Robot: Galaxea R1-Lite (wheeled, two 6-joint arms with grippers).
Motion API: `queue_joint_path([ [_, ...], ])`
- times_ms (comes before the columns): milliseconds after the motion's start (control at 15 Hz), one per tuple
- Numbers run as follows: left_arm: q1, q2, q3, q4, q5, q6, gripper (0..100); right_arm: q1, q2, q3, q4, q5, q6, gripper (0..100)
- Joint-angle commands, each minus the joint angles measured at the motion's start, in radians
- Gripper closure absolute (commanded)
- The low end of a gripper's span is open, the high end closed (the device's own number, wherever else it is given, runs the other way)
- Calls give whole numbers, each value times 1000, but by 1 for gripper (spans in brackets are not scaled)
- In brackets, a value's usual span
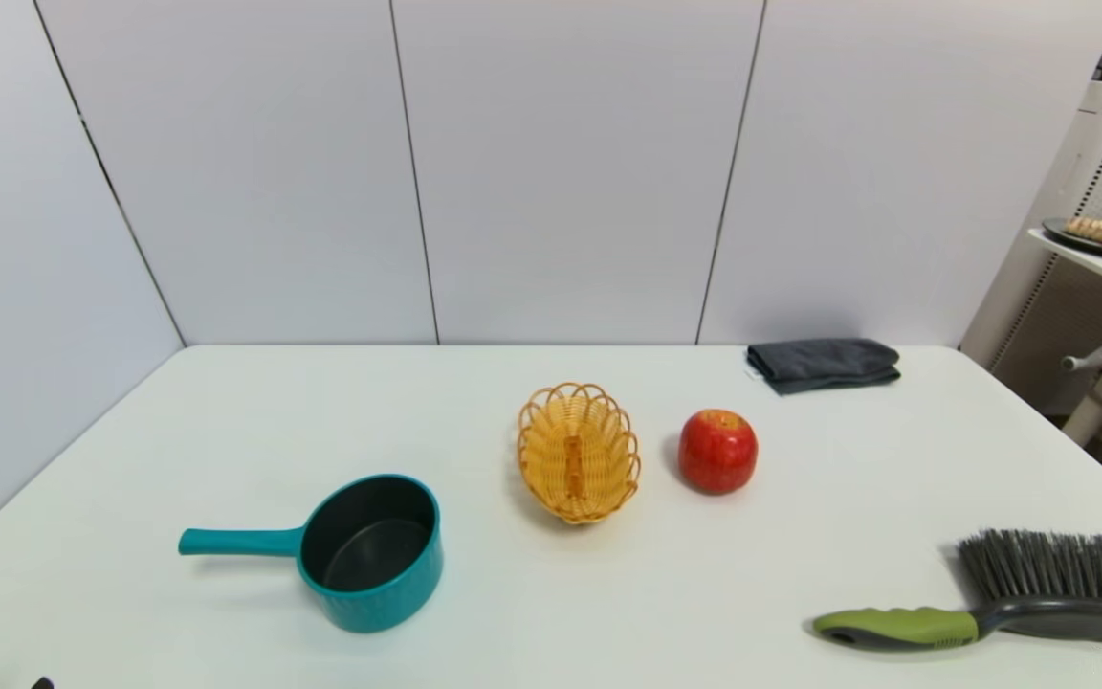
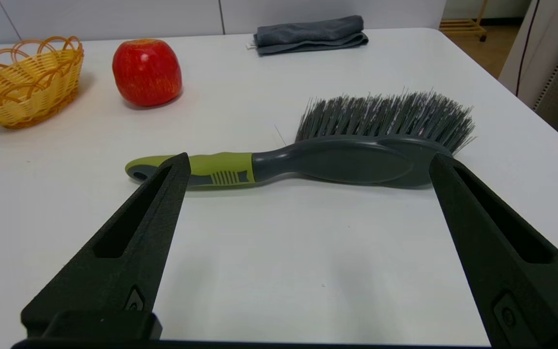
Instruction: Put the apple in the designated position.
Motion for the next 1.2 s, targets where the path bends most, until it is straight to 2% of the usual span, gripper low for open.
queue_joint_path([
  [67, 17, -176, 57, 155, 64, -8, 0, 0, 1, 0, 0, 0, 1, 0],
  [200, 17, -177, 60, 150, 58, 9, 0, 0, 1, 0, 0, 0, 1, 0],
  [467, 17, -176, 60, 147, 91, -137, 0, 0, 1, 0, 0, 0, 1, 0],
  [1200, 17, -176, 60, 146, 91, -137, 0, 0, 2, 0, 0, -2, 10, 0],
])
